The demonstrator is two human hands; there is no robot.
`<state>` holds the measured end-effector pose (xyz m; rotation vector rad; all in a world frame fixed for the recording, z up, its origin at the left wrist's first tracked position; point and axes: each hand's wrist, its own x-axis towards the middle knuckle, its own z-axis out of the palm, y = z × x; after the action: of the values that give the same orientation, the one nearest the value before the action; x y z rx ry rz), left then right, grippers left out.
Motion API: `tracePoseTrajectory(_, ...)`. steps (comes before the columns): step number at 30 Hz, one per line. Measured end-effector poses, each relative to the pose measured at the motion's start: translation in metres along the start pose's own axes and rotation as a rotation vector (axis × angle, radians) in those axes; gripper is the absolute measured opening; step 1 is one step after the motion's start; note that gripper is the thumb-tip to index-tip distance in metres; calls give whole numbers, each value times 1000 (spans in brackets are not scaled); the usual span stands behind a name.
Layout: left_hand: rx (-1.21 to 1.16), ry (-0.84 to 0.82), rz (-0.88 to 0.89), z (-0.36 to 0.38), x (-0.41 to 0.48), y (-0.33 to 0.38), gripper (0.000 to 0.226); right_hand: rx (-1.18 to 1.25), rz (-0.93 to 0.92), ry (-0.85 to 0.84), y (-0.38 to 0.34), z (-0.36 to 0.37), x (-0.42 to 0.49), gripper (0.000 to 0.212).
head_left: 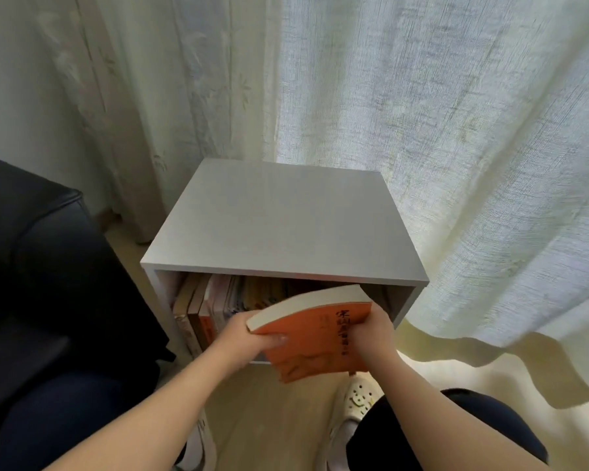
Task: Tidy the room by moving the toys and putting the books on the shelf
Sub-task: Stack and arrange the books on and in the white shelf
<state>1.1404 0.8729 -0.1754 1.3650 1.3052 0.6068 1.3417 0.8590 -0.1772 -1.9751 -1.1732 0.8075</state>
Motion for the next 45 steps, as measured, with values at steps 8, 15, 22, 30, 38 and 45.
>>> tracePoseTrajectory(8,797,-48,179,30,11,20,46,-104,-78,-26,6,19,10,35)
tracePoseTrajectory(15,153,144,-35,6,22,6,10,-251,-50,-64,1,13,21,52)
tracePoseTrajectory(22,-345,384,-225,-4,45,16,27,44,332,-208,27,11,23,57)
tracePoseTrajectory(30,-156,172,-415,34,119,26,25,231,354,-294,30,1,31,3)
tracePoseTrajectory(38,-190,45,-563,91,148,11,10,179,497,-310,49,3,59,6)
tracePoseTrajectory(45,70,-1,-517,77,163,-11,27,222,494,-336,51,12,70,9)
